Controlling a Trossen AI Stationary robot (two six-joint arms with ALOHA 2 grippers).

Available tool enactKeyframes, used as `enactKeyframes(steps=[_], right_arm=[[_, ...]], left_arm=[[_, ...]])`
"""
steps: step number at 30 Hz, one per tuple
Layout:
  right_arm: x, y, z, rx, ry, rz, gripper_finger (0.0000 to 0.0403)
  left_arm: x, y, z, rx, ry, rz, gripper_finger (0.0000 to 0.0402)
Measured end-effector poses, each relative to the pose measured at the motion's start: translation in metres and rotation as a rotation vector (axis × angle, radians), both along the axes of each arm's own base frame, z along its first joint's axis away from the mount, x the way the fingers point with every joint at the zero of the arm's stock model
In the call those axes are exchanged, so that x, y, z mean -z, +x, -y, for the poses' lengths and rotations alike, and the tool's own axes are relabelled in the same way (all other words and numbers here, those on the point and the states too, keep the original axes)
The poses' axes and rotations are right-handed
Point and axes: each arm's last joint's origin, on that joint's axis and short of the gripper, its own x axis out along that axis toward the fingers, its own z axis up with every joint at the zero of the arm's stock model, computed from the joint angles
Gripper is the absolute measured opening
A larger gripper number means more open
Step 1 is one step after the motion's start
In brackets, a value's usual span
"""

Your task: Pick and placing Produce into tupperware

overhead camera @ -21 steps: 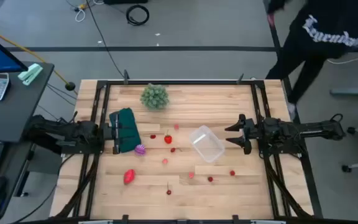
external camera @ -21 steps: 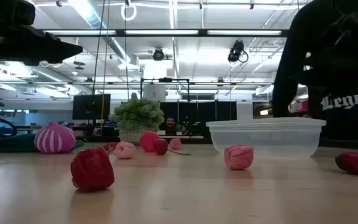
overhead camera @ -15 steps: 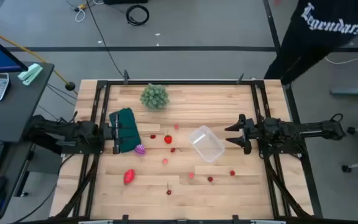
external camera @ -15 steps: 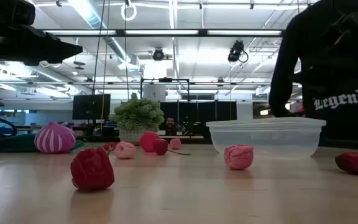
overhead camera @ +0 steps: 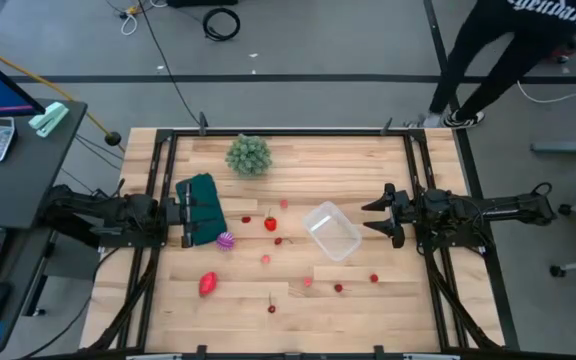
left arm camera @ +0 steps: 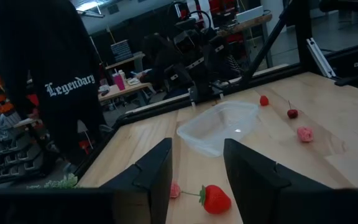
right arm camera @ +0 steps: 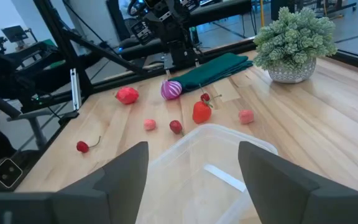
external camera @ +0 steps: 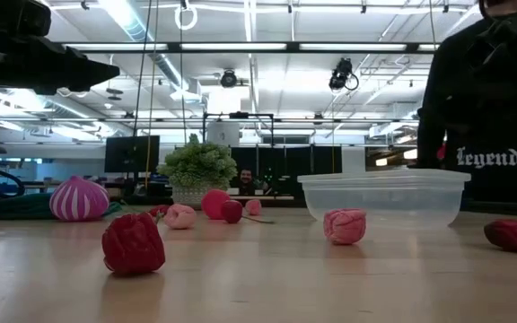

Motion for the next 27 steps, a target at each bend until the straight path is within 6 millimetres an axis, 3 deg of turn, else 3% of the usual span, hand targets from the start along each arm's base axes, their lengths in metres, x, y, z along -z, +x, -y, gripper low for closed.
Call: enactKeyframes(steps=[27], right_arm=[[0.0000,0.0000,0.0000,0.000,0.000,0.000,0.0258]], left_arm=[[0.0001,0.0000,0.0000,0.000,0.000,0.000,0.0149]])
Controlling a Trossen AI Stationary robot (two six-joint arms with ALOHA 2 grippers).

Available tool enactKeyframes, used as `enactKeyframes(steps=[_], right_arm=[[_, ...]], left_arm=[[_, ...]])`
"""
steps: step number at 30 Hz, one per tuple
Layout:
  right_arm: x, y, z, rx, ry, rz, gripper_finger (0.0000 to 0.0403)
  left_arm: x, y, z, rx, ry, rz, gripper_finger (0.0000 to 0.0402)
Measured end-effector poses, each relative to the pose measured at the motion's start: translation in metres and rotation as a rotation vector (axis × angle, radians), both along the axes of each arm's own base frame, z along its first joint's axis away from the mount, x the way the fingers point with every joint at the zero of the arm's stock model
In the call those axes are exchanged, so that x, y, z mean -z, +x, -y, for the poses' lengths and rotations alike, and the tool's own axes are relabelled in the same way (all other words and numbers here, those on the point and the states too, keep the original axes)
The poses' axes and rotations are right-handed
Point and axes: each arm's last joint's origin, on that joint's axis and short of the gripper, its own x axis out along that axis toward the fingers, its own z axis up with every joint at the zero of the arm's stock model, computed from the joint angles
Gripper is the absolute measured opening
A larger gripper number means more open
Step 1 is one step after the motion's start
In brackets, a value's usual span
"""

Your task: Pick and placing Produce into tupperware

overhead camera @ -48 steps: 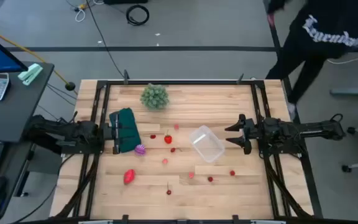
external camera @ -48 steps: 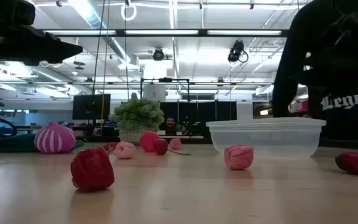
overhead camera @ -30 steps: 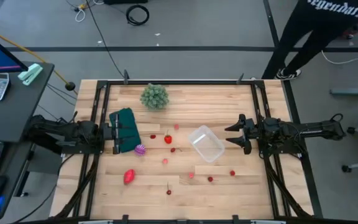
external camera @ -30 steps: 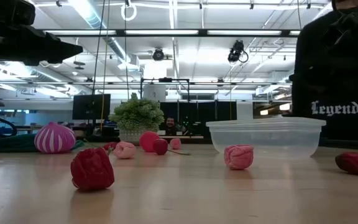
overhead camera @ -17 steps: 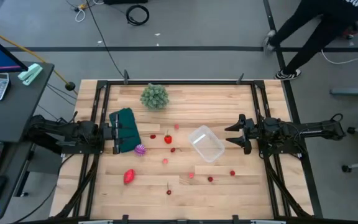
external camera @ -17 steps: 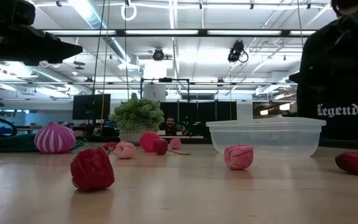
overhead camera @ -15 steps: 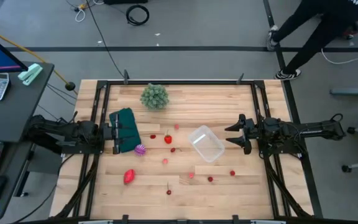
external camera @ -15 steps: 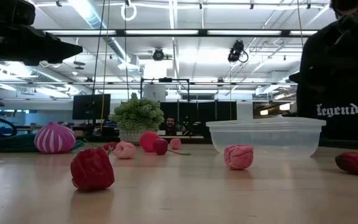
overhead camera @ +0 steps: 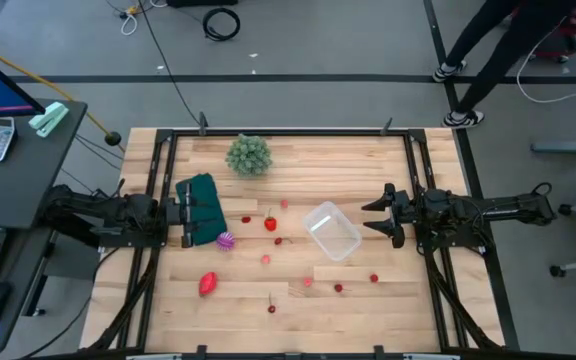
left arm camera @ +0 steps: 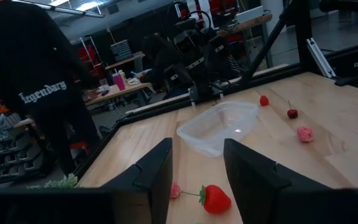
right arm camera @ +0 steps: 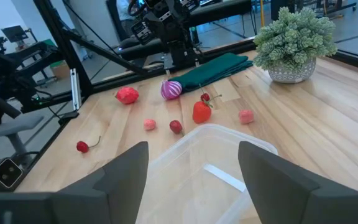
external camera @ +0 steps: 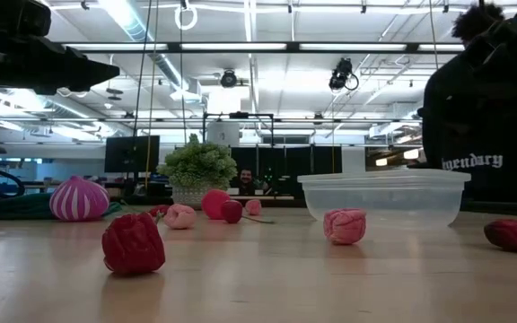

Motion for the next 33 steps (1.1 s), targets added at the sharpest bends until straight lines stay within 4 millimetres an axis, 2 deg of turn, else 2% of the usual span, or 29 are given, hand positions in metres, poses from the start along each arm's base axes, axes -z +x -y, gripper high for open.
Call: enactKeyframes(steps=[9,14,20,22,25,31,33], right_arm=[[0.000,0.000,0.000,0.000,0.000,0.000,0.0258],[0.000,0.000,0.000,0.000,0.000,0.000,0.0258],[0.000,0.000,0.000,0.000,0.000,0.000,0.0258],[0.000,0.000,0.000,0.000,-0.013,0.003,0.0258],[-0.002,0.000,0.000,0.003,-0.037,0.019,0.0258],[-0.020,0.001,0.000,0.008,0.015,0.209,0.0258],[-0.027,0.000,0.000,0.008,0.001,0.280,0.0258]], left_arm=[[0.000,0.000,0.000,0.000,0.007,-0.001,0.0140],[0.000,0.000,0.000,-0.018,0.376,-0.033,0.0144],[-0.001,0.000,0.000,-0.027,0.594,-0.048,0.0152],[0.000,0.000,0.000,-0.012,0.500,-0.039,0.0153],[0.000,0.000,0.001,0.018,0.255,-0.015,0.0152],[-0.003,0.000,0.001,0.036,-0.147,0.036,0.0142],[-0.003,0.000,0.001,0.040,-0.233,0.042,0.0140]])
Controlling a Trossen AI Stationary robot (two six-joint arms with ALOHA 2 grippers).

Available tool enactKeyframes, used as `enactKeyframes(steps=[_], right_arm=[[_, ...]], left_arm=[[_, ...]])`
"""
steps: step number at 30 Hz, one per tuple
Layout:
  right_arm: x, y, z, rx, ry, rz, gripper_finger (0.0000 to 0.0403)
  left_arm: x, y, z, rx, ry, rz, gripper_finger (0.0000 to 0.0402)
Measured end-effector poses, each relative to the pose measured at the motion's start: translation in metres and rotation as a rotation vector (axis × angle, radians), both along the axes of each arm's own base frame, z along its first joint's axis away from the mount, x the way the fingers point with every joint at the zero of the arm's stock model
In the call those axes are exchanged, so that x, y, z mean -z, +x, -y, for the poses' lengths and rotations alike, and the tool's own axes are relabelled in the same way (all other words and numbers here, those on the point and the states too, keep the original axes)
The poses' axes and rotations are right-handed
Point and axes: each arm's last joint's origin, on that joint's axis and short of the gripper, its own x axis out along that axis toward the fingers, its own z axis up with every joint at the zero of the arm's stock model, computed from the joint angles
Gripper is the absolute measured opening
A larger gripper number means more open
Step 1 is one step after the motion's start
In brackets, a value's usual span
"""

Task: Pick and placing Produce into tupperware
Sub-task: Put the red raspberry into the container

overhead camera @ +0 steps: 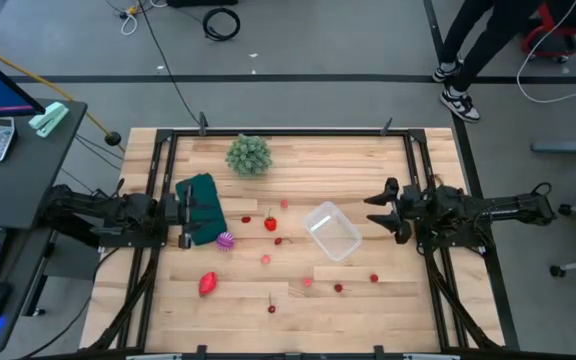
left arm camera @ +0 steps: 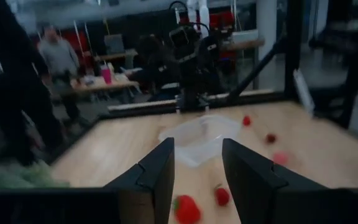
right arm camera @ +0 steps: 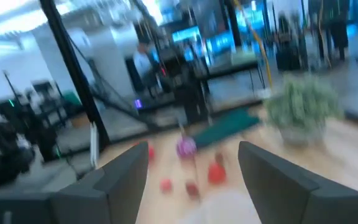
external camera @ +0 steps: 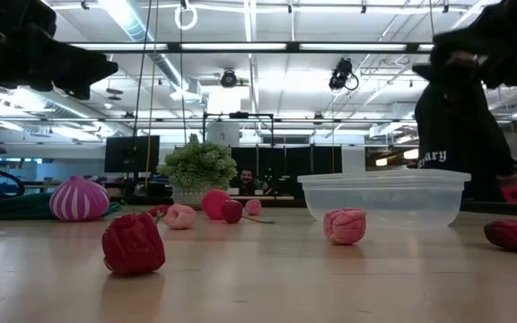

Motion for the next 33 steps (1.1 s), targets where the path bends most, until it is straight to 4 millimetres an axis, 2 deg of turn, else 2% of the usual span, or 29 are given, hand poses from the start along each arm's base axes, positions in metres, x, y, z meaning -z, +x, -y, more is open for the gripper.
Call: enactKeyframes(steps=[7,10,13,16,19,22,26,33], right_arm=[[-0.027,-0.008,0.000,0.090,-0.307,0.286,0.0258],[-0.035,-0.012,0.000,0.106,-0.302,0.382,0.0258],[-0.039,-0.015,0.000,0.084,-0.220,0.434,0.0258],[-0.040,-0.015,0.001,0.089,-0.193,0.439,0.0258],[-0.038,-0.014,0.005,0.234,-0.257,0.395,0.0258],[-0.030,-0.008,0.011,0.390,-0.204,0.270,0.0258],[-0.025,-0.003,0.019,0.563,-0.130,0.199,0.0258],[-0.016,0.005,0.026,0.634,-0.143,0.100,0.0258]], left_arm=[[-0.003,0.000,-0.001,-0.037,0.008,0.032,0.0145],[-0.003,0.000,-0.001,-0.029,-0.094,0.035,0.0148],[-0.003,0.000,-0.001,-0.022,-0.175,0.042,0.0147],[-0.003,0.000,-0.001,-0.020,-0.209,0.044,0.0141],[-0.003,0.000,-0.001,-0.015,-0.266,0.050,0.0138],[-0.003,0.000,-0.001,-0.015,-0.269,0.050,0.0139],[-0.003,0.000,-0.001,-0.016,-0.264,0.051,0.0147],[-0.003,0.000,-0.001,-0.024,-0.174,0.043,0.0146]])
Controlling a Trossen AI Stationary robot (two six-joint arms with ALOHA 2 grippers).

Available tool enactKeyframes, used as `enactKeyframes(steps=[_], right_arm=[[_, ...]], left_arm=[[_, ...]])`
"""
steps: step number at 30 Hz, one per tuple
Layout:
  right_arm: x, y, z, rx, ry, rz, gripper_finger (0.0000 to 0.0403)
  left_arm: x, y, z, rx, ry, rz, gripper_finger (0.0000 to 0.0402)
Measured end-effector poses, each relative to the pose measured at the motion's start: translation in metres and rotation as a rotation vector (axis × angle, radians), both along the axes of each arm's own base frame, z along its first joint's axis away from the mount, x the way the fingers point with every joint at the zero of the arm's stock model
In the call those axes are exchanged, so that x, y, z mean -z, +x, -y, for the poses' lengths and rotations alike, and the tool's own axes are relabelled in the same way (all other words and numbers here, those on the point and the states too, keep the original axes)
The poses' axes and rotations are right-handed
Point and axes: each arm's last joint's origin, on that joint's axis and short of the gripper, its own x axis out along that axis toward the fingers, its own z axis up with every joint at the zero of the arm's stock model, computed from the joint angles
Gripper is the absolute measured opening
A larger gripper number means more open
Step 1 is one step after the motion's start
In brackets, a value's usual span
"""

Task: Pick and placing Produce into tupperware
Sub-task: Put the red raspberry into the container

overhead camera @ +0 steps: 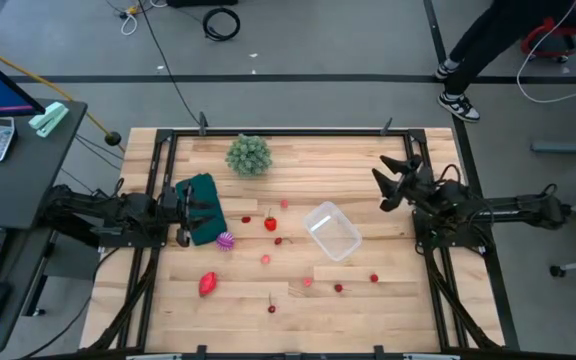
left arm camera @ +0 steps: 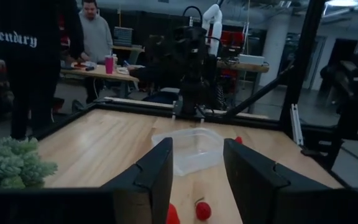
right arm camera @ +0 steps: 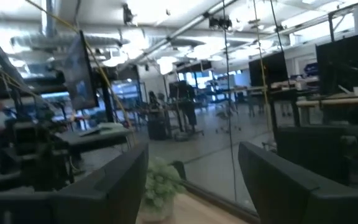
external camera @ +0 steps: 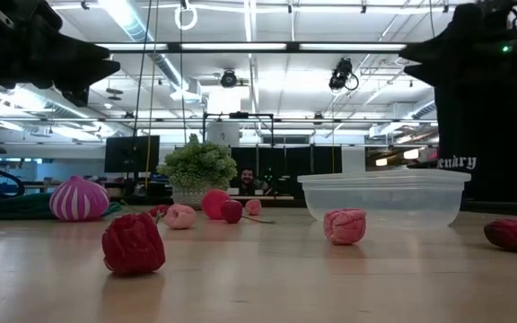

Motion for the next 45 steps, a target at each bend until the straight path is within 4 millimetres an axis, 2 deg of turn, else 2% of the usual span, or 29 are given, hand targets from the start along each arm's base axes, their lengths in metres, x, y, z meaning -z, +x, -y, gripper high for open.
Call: enactKeyframes(steps=[4,8,11,16,21,25,28,33,41,45], right_arm=[[0.001,0.003,0.001,-0.029,0.071,0.039,0.0258],[0.001,0.005,-0.001,-0.156,0.128,0.083,0.0258],[0.001,0.006,-0.005,-0.283,0.173,0.102,0.0258],[0.002,0.014,-0.022,-0.607,0.212,0.042,0.0258],[-0.041,0.028,-0.040,-0.718,0.132,-0.006,0.0258],[-0.077,0.048,-0.058,-0.776,0.205,-0.263,0.0258],[-0.089,0.064,-0.072,-0.724,0.420,-0.489,0.0258],[-0.082,0.088,-0.104,-0.654,0.755,-0.816,0.0258],[-0.070,0.110,-0.141,-0.406,1.089,-1.048,0.0258],[-0.047,0.109,-0.150,-0.168,1.257,-1.137,0.0258]], left_arm=[[0.000,0.000,0.000,-0.001,0.012,-0.001,0.0136],[0.000,0.000,0.000,-0.001,0.014,-0.001,0.0129],[0.000,0.000,0.000,-0.001,0.017,-0.002,0.0128],[0.000,0.000,0.000,-0.007,0.079,-0.008,0.0132],[0.000,0.000,0.000,-0.009,0.098,-0.010,0.0129],[0.000,0.000,0.000,-0.013,0.137,-0.013,0.0124],[0.000,0.000,0.000,-0.018,0.164,-0.016,0.0121],[0.000,0.000,0.000,-0.024,0.168,-0.017,0.0123],[0.000,0.000,0.000,-0.023,0.166,-0.018,0.0117],[0.000,0.000,0.000,-0.021,0.136,-0.016,0.0118]])
